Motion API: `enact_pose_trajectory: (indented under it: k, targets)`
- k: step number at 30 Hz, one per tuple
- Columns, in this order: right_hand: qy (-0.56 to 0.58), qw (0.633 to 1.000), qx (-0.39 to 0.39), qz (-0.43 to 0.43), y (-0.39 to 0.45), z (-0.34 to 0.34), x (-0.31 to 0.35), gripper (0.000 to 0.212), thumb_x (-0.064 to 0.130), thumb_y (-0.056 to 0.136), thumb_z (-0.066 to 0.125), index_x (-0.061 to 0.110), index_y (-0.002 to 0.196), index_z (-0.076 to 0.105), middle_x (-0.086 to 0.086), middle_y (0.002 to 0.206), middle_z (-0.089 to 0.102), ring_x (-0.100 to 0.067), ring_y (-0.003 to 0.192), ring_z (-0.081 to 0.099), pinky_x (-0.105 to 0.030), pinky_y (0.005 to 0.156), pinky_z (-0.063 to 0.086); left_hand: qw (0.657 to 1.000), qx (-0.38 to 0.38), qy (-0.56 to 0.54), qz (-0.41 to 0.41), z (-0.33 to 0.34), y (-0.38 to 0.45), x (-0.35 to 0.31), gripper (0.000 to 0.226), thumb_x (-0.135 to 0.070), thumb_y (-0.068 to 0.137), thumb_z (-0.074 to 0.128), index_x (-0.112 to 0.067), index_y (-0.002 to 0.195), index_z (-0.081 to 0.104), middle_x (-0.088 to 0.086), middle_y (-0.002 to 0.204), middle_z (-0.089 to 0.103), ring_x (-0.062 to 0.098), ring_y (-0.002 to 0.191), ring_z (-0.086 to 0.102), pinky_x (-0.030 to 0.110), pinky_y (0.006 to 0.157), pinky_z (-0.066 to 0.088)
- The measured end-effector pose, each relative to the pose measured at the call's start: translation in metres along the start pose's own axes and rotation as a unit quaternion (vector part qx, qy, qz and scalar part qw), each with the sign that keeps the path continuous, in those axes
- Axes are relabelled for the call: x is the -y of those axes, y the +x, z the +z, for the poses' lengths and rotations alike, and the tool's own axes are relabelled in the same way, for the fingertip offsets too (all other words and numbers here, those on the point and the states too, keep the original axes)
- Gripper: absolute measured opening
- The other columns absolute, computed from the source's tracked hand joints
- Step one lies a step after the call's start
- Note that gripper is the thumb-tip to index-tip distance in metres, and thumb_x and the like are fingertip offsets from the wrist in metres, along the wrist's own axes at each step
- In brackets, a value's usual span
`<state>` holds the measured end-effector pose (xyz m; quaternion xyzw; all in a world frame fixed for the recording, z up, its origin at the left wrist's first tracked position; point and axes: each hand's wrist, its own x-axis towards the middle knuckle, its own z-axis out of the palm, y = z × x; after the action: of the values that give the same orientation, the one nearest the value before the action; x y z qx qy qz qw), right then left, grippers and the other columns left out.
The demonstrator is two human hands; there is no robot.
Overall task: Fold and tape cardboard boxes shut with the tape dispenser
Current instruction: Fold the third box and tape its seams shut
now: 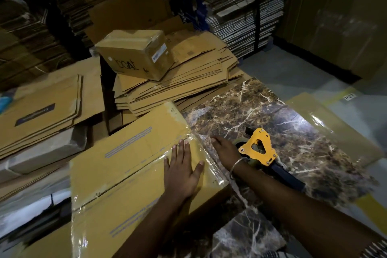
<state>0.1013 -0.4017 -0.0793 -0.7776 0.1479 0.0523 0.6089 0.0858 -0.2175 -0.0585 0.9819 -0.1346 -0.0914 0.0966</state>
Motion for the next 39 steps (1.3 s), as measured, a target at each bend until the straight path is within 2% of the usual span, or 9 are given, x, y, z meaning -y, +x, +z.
enact_pose_trajectory:
  k: [4, 8, 12, 16, 22, 27, 32, 36, 39]
  targets:
    - [0.043, 0.995, 0.089, -0.025, -0.016, 0.012, 0.022, 0.052, 0.032, 0.107, 0.043, 0.018, 0.156, 0.032, 0.009, 0.151, 0.036, -0.006, 0.14, 0.03, -0.013, 0.103, 0.025, 0.999, -0.004, -0.02, 0.029, 0.006, -0.024, -0.01, 0.089, -0.075, 0.089, 0.014, -0.028, 0.158, -0.016, -0.012, 0.163, -0.02, 0.01, 0.152, -0.017, 0.041, 0.123, -0.005]
    - [0.027, 0.989, 0.143, -0.016, -0.022, 0.031, 0.005, 0.075, 0.047, 0.103, 0.047, 0.026, 0.161, 0.004, 0.007, 0.168, 0.002, -0.013, 0.154, 0.003, -0.041, 0.125, 0.014, 0.997, -0.004, -0.063, 0.038, 0.007, -0.027, -0.009, 0.095, -0.077, 0.083, 0.022, -0.028, 0.161, -0.002, -0.011, 0.166, -0.006, 0.01, 0.154, -0.004, 0.037, 0.121, -0.001]
    - [0.111, 0.983, 0.143, 0.019, -0.023, 0.029, 0.009, 0.079, 0.05, 0.098, 0.055, 0.032, 0.16, 0.011, 0.007, 0.168, 0.009, -0.016, 0.154, 0.01, -0.047, 0.124, 0.02, 0.996, -0.031, -0.085, 0.02, 0.004, -0.018, -0.007, 0.09, -0.071, 0.084, 0.04, -0.028, 0.16, 0.017, -0.007, 0.165, 0.022, 0.016, 0.151, 0.02, 0.044, 0.121, 0.021]
    - [0.191, 0.969, 0.153, 0.037, -0.025, 0.026, 0.006, 0.065, 0.021, 0.104, 0.051, 0.025, 0.16, 0.016, 0.011, 0.16, 0.019, -0.015, 0.152, 0.016, -0.034, 0.118, 0.029, 0.994, -0.092, -0.054, 0.04, -0.006, -0.001, 0.0, 0.082, -0.065, 0.084, 0.045, -0.026, 0.155, 0.033, -0.002, 0.149, 0.048, 0.024, 0.131, 0.045, 0.04, 0.101, 0.038]
    - [0.202, 0.963, 0.171, 0.044, -0.03, 0.021, 0.006, 0.06, 0.019, 0.107, 0.043, 0.022, 0.159, 0.012, 0.007, 0.165, 0.008, -0.016, 0.154, 0.007, -0.028, 0.114, 0.025, 0.998, 0.008, 0.028, 0.054, -0.004, 0.011, 0.0, 0.073, -0.066, 0.098, 0.021, -0.039, 0.157, -0.014, -0.017, 0.162, -0.02, 0.015, 0.153, -0.015, 0.047, 0.123, 0.001]
    - [0.13, 0.972, 0.19, 0.05, -0.033, 0.015, -0.002, 0.091, 0.071, 0.089, 0.044, 0.025, 0.16, 0.012, 0.006, 0.167, 0.006, -0.015, 0.155, 0.002, -0.04, 0.126, 0.009, 0.999, 0.022, 0.015, 0.042, -0.006, 0.01, -0.004, 0.072, -0.073, 0.096, 0.014, -0.044, 0.155, -0.014, -0.02, 0.161, -0.021, 0.01, 0.151, -0.017, 0.048, 0.123, -0.001]
    - [0.064, 0.991, 0.117, 0.03, -0.025, 0.004, 0.001, 0.132, 0.099, 0.061, 0.023, 0.007, 0.156, 0.025, -0.005, 0.159, 0.03, -0.017, 0.149, 0.025, -0.017, 0.114, 0.017, 0.999, 0.013, 0.003, 0.039, -0.006, 0.011, -0.007, 0.075, -0.073, 0.096, 0.011, -0.038, 0.157, -0.012, -0.019, 0.163, -0.018, 0.01, 0.152, -0.015, 0.051, 0.123, -0.001]
    - [0.088, 0.99, 0.109, -0.03, 0.0, 0.012, 0.022, 0.081, 0.065, 0.091, 0.024, 0.021, 0.159, 0.017, 0.008, 0.164, 0.016, -0.007, 0.151, 0.013, -0.016, 0.111, 0.013, 0.997, 0.054, -0.012, 0.047, -0.007, 0.014, -0.001, 0.076, -0.072, 0.094, 0.009, -0.035, 0.151, -0.026, -0.02, 0.158, -0.029, 0.007, 0.148, -0.026, 0.047, 0.122, -0.009]
    - [0.058, 0.99, 0.123, -0.03, 0.019, 0.016, 0.043, 0.094, 0.072, 0.081, 0.016, 0.021, 0.16, 0.015, 0.014, 0.158, 0.017, -0.001, 0.144, 0.009, -0.011, 0.109, 0.009, 0.996, 0.059, -0.045, 0.054, -0.007, 0.018, 0.005, 0.071, -0.066, 0.099, 0.012, -0.035, 0.154, -0.019, -0.022, 0.158, -0.024, 0.003, 0.149, -0.022, 0.042, 0.123, -0.006]
